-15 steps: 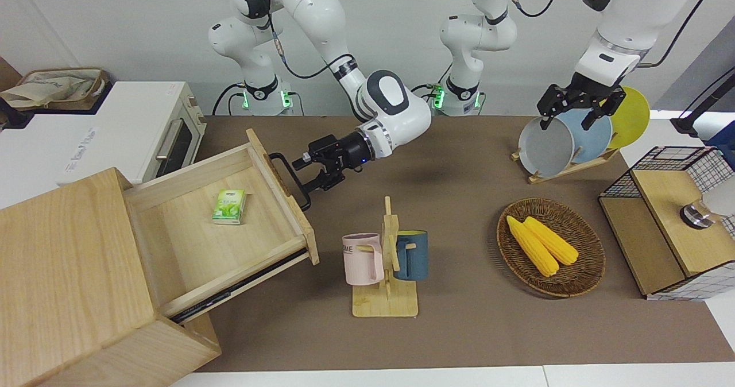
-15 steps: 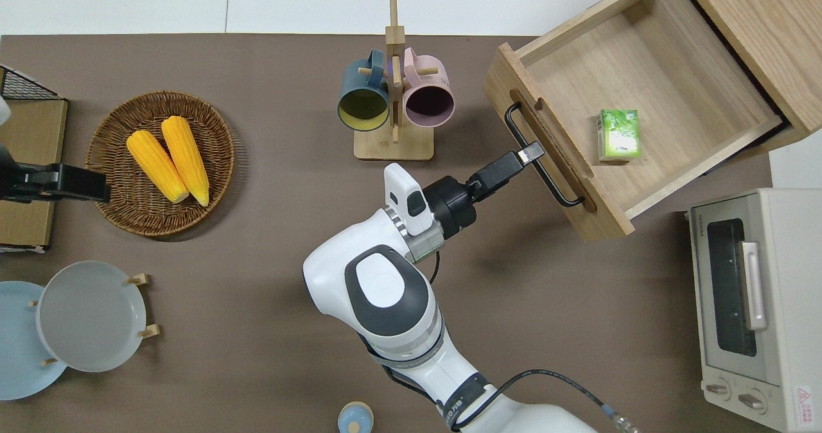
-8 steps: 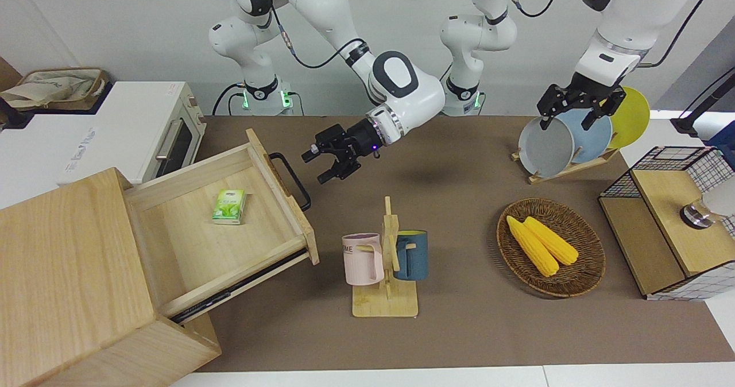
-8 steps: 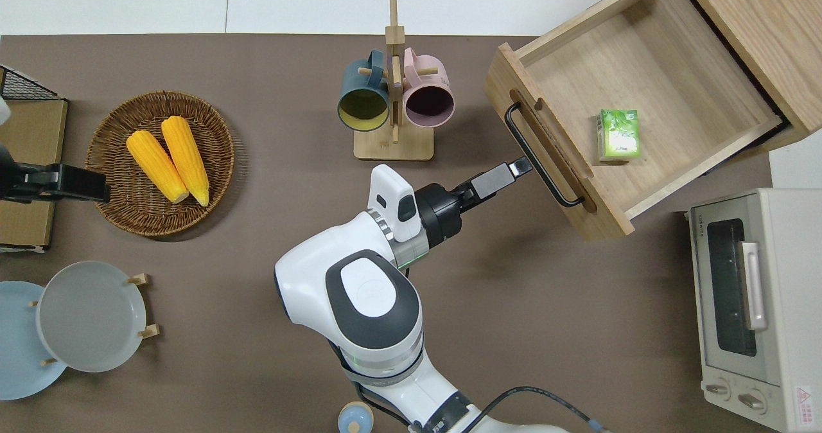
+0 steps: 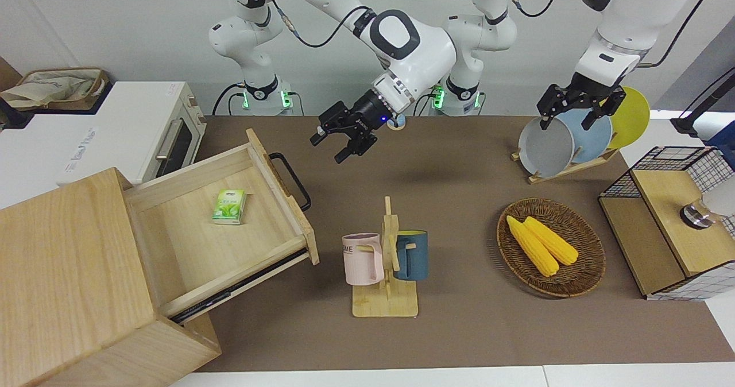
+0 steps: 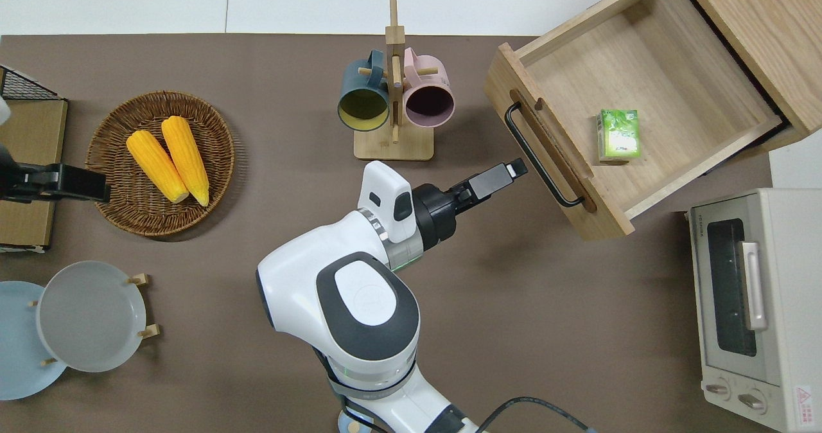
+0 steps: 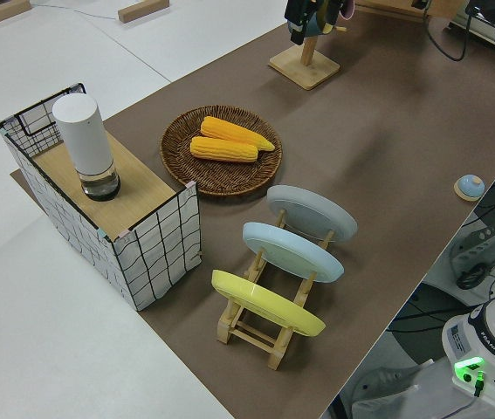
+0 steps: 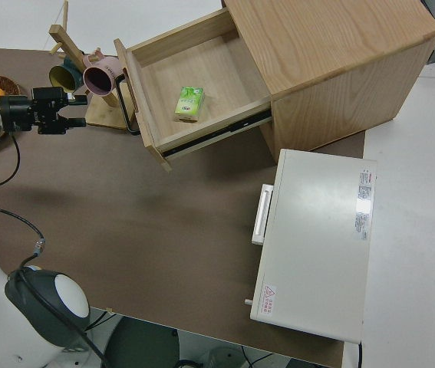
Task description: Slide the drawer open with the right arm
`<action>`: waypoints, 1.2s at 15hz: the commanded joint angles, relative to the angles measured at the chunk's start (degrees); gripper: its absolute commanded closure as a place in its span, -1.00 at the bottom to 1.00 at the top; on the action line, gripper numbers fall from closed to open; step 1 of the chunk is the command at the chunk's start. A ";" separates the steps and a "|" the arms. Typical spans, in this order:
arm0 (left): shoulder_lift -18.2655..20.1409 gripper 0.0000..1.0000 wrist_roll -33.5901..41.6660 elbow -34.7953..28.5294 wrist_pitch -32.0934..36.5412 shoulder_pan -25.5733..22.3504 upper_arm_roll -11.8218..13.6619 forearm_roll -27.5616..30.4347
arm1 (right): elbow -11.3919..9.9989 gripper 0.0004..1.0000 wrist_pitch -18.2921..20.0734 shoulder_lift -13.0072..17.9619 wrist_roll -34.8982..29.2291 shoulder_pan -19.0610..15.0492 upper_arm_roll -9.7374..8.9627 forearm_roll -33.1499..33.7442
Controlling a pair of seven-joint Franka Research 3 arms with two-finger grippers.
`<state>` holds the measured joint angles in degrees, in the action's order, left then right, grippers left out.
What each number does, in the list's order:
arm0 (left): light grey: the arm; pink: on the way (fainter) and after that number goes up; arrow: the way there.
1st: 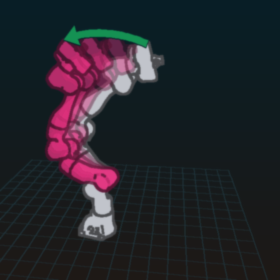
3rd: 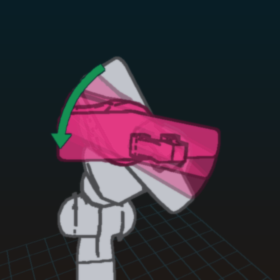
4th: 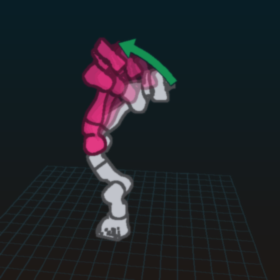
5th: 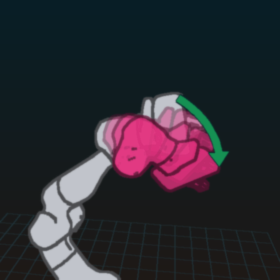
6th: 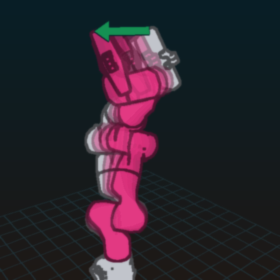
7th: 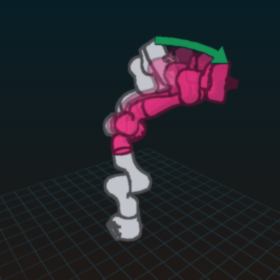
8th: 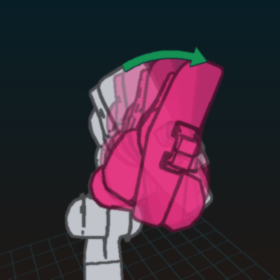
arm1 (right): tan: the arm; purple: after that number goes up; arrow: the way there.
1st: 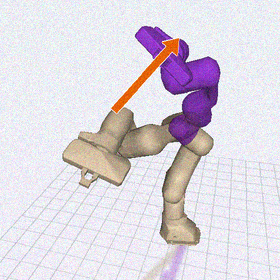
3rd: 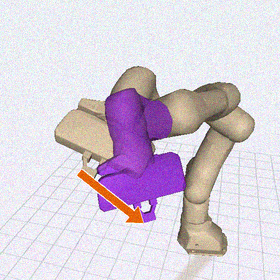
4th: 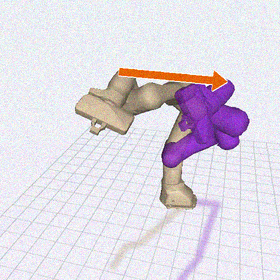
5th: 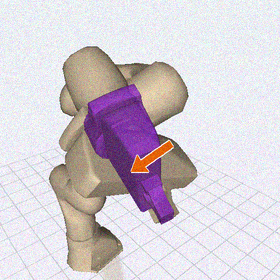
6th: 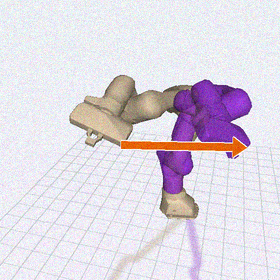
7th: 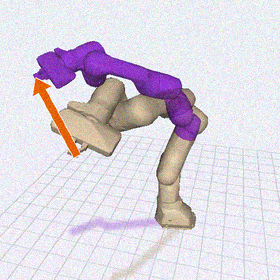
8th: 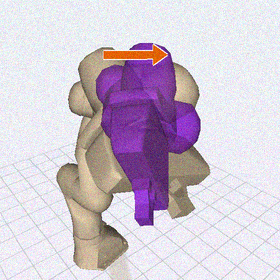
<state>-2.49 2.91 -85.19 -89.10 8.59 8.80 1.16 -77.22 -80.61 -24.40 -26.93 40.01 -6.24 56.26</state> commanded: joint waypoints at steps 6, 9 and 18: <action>-0.76 -1.00 0.43 1.17 -0.02 0.99 0.95 -0.63 | 0.41 -0.98 -4.65 9.80 6.71 -9.94 -0.26 -20.82; -0.76 -0.99 0.43 1.17 -0.02 0.99 0.95 -0.72 | 0.41 -0.97 -4.65 12.97 7.68 -14.07 -0.18 -28.38; -0.76 -0.99 0.43 1.17 -0.02 0.99 0.95 -0.72 | -0.21 -0.98 -4.21 18.42 16.28 -28.39 0.26 -45.79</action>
<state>-2.49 2.91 -85.19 -89.10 8.59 8.80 1.16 -75.99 -84.18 -7.88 -15.59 16.54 -5.45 15.41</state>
